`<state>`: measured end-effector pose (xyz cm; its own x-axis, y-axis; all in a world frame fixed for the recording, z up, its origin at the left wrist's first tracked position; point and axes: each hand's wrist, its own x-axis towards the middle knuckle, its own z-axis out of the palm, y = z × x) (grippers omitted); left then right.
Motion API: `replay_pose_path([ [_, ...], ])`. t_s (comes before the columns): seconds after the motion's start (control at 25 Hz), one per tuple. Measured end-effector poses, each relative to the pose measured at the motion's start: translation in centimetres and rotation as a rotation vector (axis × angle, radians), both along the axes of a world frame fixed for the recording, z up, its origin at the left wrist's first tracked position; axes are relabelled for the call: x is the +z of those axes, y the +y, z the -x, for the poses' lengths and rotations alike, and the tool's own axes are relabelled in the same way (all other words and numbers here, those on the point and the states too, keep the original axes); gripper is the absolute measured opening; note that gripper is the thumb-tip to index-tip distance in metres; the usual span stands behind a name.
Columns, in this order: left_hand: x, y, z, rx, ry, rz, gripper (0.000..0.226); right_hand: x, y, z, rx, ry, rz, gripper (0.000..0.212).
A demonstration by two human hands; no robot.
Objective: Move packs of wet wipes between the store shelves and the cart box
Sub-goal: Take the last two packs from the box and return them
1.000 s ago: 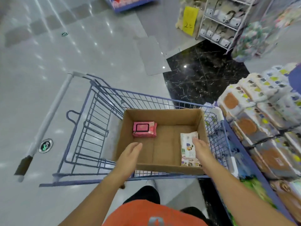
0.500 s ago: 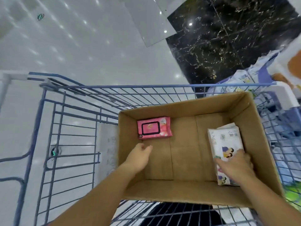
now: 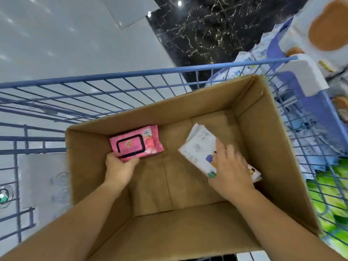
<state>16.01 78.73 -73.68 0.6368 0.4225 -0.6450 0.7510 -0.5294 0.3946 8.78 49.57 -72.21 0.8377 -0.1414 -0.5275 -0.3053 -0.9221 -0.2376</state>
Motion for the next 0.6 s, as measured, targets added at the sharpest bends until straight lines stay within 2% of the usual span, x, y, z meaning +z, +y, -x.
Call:
replay_pose_path([
  [0.08, -0.5, 0.3, 0.3, 0.095, -0.027, 0.016, 0.061, -0.4, 0.7, -0.2, 0.131, 0.006, -0.082, 0.116],
  [0.12, -0.7, 0.6, 0.4, 0.126, -0.037, 0.053, 0.066, -0.4, 0.5, -0.7, 0.126, 0.034, -0.112, 0.114],
  [0.24, -2.1, 1.3, 0.2, 0.129, 0.018, 0.148, 0.114, -0.6, -1.9, -2.9, -0.004, 0.227, -0.129, 0.096],
  [0.28, -2.8, 1.7, -0.1, 0.136, 0.05, 0.157, 0.122, -0.8, -2.8, -3.7, -0.009, 0.325, -0.116, 0.09],
  [0.32, -3.3, 1.8, -0.5, 0.159, 0.076, 0.187, 0.119, -1.1, -3.5, -4.5, -0.003, 0.422, -0.11, 0.089],
  [0.36, -3.3, 1.8, -0.9, 0.187, 0.11, 0.231, 0.107, -1.3, -4.1, -5.2, 0.001, 0.508, -0.125, 0.091],
  [0.48, -3.3, 1.1, -1.4, 0.257, 0.156, 0.33, 0.054, -2.5, -4.5, -6.0, -0.045, 0.665, -0.257, 0.097],
  [0.52, -3.2, 0.9, -1.3, 0.264, 0.175, 0.369, 0.044, -2.7, -4.4, -6.1, -0.055, 0.695, -0.291, 0.095],
  [0.6, -3.2, 1.1, -1.1, 0.28, 0.2, 0.436, 0.044, -3.2, -4.3, -5.7, -0.086, 0.745, -0.343, 0.085],
])
